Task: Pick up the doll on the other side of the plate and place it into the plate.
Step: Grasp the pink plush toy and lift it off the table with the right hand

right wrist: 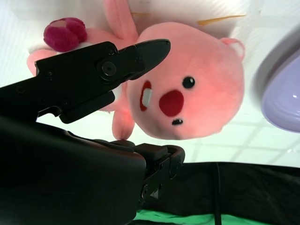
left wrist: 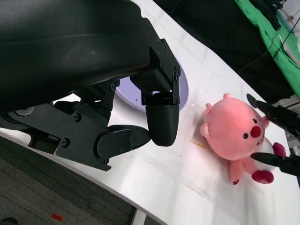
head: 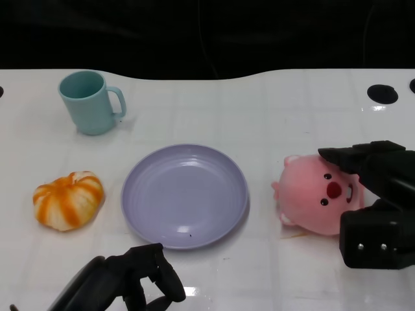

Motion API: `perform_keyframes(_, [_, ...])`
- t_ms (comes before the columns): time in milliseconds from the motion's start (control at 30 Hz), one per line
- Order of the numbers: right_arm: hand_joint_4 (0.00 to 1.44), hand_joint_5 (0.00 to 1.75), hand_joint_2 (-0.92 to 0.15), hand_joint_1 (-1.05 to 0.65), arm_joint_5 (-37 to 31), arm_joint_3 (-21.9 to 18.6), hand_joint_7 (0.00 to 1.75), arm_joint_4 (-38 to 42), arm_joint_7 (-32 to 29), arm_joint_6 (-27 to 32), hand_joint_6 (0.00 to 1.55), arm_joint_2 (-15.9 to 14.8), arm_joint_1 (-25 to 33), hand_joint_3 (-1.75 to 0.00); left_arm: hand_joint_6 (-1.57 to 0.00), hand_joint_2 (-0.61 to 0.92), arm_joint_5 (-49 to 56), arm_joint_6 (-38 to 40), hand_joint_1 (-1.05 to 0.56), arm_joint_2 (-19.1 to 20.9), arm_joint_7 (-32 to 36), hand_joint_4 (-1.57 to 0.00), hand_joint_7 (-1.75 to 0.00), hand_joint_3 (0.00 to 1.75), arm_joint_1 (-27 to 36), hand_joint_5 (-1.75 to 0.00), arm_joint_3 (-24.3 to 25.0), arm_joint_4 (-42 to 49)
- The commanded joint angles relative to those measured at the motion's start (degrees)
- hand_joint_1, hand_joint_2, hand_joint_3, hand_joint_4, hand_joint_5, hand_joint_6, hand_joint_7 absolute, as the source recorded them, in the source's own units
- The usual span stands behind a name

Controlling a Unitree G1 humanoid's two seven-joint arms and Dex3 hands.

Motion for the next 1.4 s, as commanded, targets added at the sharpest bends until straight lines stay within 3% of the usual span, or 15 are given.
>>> perform_keyframes(33, [0.02, 0.29, -0.87, -0.72, -0.09, 1.46, 0.01, 4.64, -1.00, -0.82, 0.19, -0.37, -3.12, 0.00, -0.65, 0.81, 0.34, 0.80, -0.25, 0.34, 0.20, -0.66, -1.26, 0.65, 0.33, -1.75, -0.04, -0.97])
perform_keyframes(333, [0.14, 0.31, -0.89, -0.78, -1.74, 8.31, 0.02, 22.17, -5.80, -3.85, 0.24, 2.67, -10.49, -0.01, -0.66, 0.80, 1.05, 1.72, -0.27, 0.05, 0.50, -0.65, -1.27, 0.67, 0.55, -1.75, -0.54, -2.05])
perform_keyframes(467, [0.50, 0.20, -0.88, -0.56, -1.13, 9.19, 0.06, 26.73, -10.76, -4.47, 0.57, 4.84, -11.98, 0.00, -0.66, 0.79, 1.41, 2.34, -0.27, -0.16, 0.52, -0.64, -1.27, 0.69, 0.55, -1.74, -0.78, -2.59])
perform_keyframes(500, [0.66, 0.24, -0.87, -0.47, -0.18, 8.86, 0.09, 27.82, -11.86, -5.01, 0.70, 5.39, -12.19, 0.00, -0.66, 0.78, 1.46, 2.44, -0.27, -0.20, 0.52, -0.65, -1.27, 0.70, 0.54, -1.75, -0.82, -2.69])
perform_keyframes(567, [0.71, 0.40, -0.86, -0.40, 2.77, 7.40, 0.08, 29.86, -13.50, -6.42, 0.81, 6.69, -12.44, 0.00, -0.66, 0.77, 1.45, 2.86, -0.27, -0.33, 0.43, -0.65, -1.27, 0.71, 0.57, -1.75, -0.90, -3.01])
perform_keyframes(600, [0.78, 0.85, -0.86, -0.27, 4.30, 6.64, 0.19, 30.80, -14.30, -7.10, 0.96, 7.34, -12.56, 0.00, -0.66, 0.76, 1.40, 3.17, -0.27, -0.39, 0.36, -0.65, -1.27, 0.73, 0.60, -1.75, -0.93, -3.23])
perform_keyframes(633, [0.80, 1.12, -0.88, -0.21, 5.34, 6.20, 0.32, 31.51, -14.98, -7.62, 1.01, 7.75, -12.70, -0.01, -0.66, 0.75, 1.36, 3.42, -0.26, -0.43, 0.31, -0.64, -1.27, 0.75, 0.62, -1.75, -0.96, -3.39])
perform_keyframes(767, [0.87, 1.39, -0.91, -0.13, 6.47, 6.47, 0.54, 32.94, -17.16, -10.31, 1.08, 7.50, -13.22, -0.06, -0.66, 0.74, 1.50, 3.87, -0.26, -0.40, 0.31, -0.64, -1.27, 0.77, 0.53, -1.75, -1.13, -3.65])
perform_keyframes(800, [0.90, 1.50, -0.77, -0.13, 6.61, 6.63, 0.60, 33.44, -17.50, -11.10, 1.13, 7.38, -13.41, -0.39, -0.66, 0.74, 1.51, 4.01, -0.26, -0.38, 0.28, -0.65, -1.27, 0.78, 0.51, -1.75, -1.14, -3.72])
perform_keyframes(867, [0.93, 1.61, -0.50, -0.14, 6.82, 6.89, 0.71, 33.88, -17.40, -12.37, 1.14, 7.04, -13.67, -0.98, -0.66, 0.74, 1.47, 4.30, -0.27, -0.37, 0.23, -0.66, -1.27, 0.78, 0.47, -1.75, -1.14, -3.79])
perform_keyframes(900, [0.93, 1.67, -0.43, -0.15, 6.45, 7.16, 0.80, 33.87, -17.73, -12.87, 1.11, 6.80, -13.74, -1.14, -0.66, 0.74, 1.47, 4.13, -0.27, -0.33, 0.26, -0.66, -1.27, 0.78, 0.43, -1.75, -1.14, -3.67])
perform_keyframes(1033, [0.91, 1.74, -0.47, -0.19, 5.56, 7.60, 1.04, 33.01, -19.17, -13.83, 0.98, 6.41, -13.63, -1.08, -0.66, 0.73, 1.42, 3.73, -0.27, -0.26, 0.33, -0.65, -1.27, 0.78, 0.33, -1.75, -1.16, -3.21])
perform_keyframes(1133, [0.91, 1.75, -0.50, -0.21, 5.46, 7.39, 1.36, 32.28, -21.31, -15.30, 0.85, 6.44, -13.53, -0.98, -0.66, 0.74, 1.70, 3.72, -0.27, -0.08, 0.28, -0.66, -1.28, 0.78, 0.24, -1.75, -1.21, -3.15])
perform_keyframes(1200, [0.93, 1.75, -0.47, -0.21, 5.19, 7.39, 1.54, 32.15, -22.67, -16.11, 0.79, 6.42, -13.57, -1.02, -0.66, 0.74, 1.71, 3.72, -0.28, -0.09, 0.28, -0.66, -1.28, 0.78, 0.18, -1.75, -1.21, -3.05])
perform_keyframes(1400, [0.97, 1.75, -0.36, -0.19, 5.40, 6.41, 1.68, 32.38, -26.75, -18.03, 0.76, 6.90, -14.07, -1.28, -0.65, 0.74, 1.54, 3.59, -0.27, -0.08, 0.26, -0.66, -1.28, 0.77, 0.08, -1.75, -1.10, -2.88])
